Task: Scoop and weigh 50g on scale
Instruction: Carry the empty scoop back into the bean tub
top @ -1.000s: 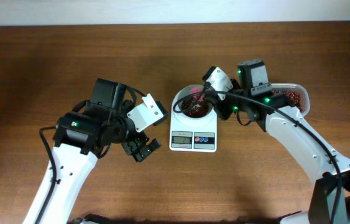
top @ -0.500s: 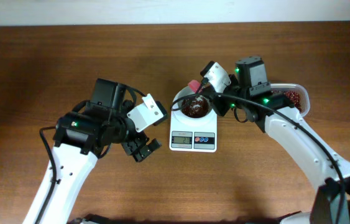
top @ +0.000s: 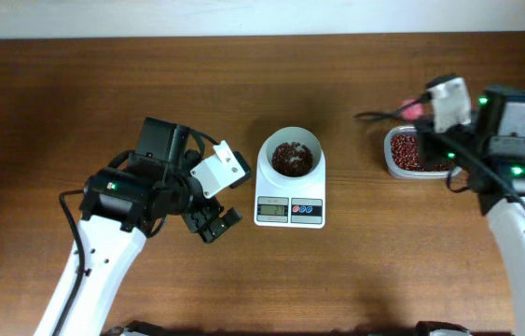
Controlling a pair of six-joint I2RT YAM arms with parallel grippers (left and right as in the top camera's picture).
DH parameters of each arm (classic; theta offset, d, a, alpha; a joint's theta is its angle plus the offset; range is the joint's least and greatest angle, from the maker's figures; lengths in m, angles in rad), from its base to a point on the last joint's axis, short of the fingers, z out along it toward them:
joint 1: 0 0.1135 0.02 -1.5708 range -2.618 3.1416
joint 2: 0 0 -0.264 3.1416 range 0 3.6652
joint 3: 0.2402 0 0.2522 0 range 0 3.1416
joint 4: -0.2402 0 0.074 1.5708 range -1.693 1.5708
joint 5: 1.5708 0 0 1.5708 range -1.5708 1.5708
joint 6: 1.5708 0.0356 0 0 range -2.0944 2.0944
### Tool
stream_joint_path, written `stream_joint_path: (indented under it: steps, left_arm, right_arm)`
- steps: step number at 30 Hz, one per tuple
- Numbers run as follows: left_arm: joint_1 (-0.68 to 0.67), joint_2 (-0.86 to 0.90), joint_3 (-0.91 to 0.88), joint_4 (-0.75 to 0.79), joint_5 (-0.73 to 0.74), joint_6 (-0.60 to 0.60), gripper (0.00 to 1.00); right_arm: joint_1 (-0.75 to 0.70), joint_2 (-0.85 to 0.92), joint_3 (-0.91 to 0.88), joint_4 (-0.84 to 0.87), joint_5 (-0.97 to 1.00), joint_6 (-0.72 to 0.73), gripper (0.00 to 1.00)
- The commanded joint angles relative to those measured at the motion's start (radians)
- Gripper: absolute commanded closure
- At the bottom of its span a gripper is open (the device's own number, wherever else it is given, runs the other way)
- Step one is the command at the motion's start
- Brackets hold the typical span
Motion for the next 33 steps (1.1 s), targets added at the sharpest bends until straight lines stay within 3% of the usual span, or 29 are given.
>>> stream_joint_path:
  steps: [1, 12, 15, 19, 23, 33]
  left_arm:
    - [0.004, -0.011, 0.015, -0.001, 0.014, 0.019, 0.01]
    - [0.004, -0.011, 0.015, -0.001, 0.014, 0.019, 0.01]
    - [0.004, -0.011, 0.015, -0.001, 0.015, 0.019, 0.01]
    - [0.004, -0.011, 0.015, -0.001, 0.014, 0.019, 0.01]
    - [0.004, -0.011, 0.015, -0.001, 0.015, 0.019, 0.01]
    - [0.004, -0.011, 0.015, -0.001, 0.015, 0.019, 0.01]
  right_arm:
    - [-0.094, 0.048, 0.011, -0.05, 0.03, 0.075, 0.96]
    - [-0.119, 0.385, 0.011, -0.08, 0.027, 0.085, 0.96]
    - [-0.119, 0.438, 0.011, -0.076, 0.023, 0.175, 0.96]
    - [-0.14, 0.438, 0.012, -0.068, -0.118, 0.18, 0.96]
    - [-0.275, 0.438, 0.012, -0.07, -0.389, 0.179, 0.96]
    - [-0.468, 0.438, 0.012, -0.125, -0.628, 0.176, 0.96]
